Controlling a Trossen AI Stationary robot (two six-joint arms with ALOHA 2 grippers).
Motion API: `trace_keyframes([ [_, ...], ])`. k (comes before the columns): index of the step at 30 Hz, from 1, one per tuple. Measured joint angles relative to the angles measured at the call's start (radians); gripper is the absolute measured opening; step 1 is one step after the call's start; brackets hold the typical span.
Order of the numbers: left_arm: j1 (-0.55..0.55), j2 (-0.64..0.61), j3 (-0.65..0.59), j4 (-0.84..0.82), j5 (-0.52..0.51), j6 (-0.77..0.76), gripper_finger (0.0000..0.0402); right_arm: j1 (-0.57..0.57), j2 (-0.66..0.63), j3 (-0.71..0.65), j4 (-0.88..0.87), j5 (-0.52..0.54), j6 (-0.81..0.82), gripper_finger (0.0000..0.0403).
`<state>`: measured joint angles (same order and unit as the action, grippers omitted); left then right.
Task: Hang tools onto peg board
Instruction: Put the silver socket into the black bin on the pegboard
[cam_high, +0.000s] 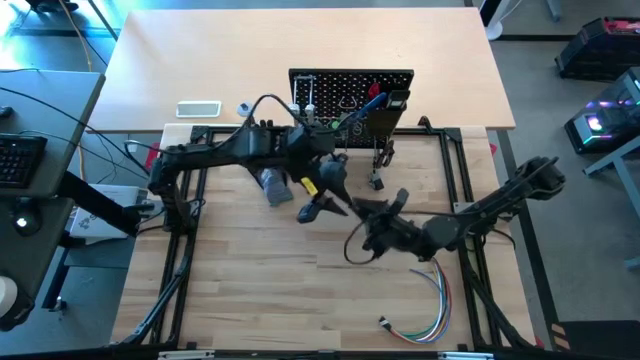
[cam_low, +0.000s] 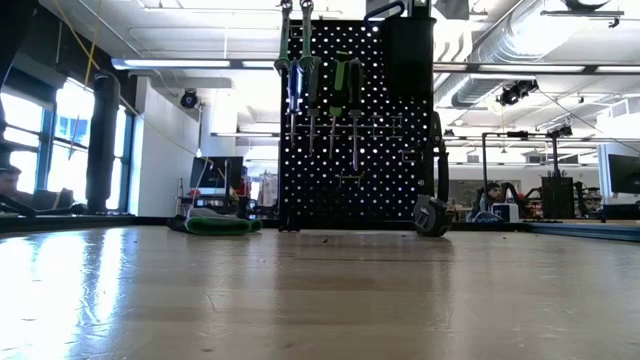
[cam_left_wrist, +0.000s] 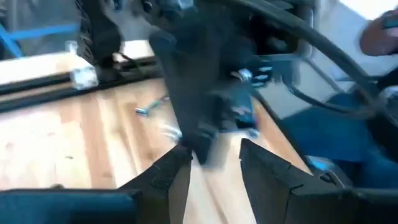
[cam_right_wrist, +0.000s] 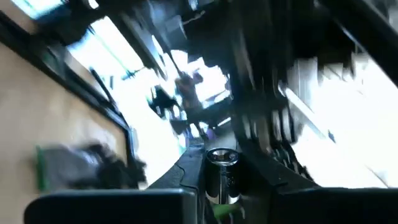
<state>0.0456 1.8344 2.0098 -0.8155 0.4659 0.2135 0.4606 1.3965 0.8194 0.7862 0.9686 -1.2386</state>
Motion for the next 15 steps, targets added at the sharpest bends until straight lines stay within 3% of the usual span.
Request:
trace_keyframes([
  [6,0.003,-0.053,0.002,-0.012,0.020,0.022,0.0162,-0.006,-0.016,0.012,0.018,0.139,-0.029,0.0056],
  [15,0.005,-0.116,0.002,-0.094,-0.171,0.095,0.0177,-0.003,-0.047,0.084,0.028,0.172,-0.101,0.0056],
])
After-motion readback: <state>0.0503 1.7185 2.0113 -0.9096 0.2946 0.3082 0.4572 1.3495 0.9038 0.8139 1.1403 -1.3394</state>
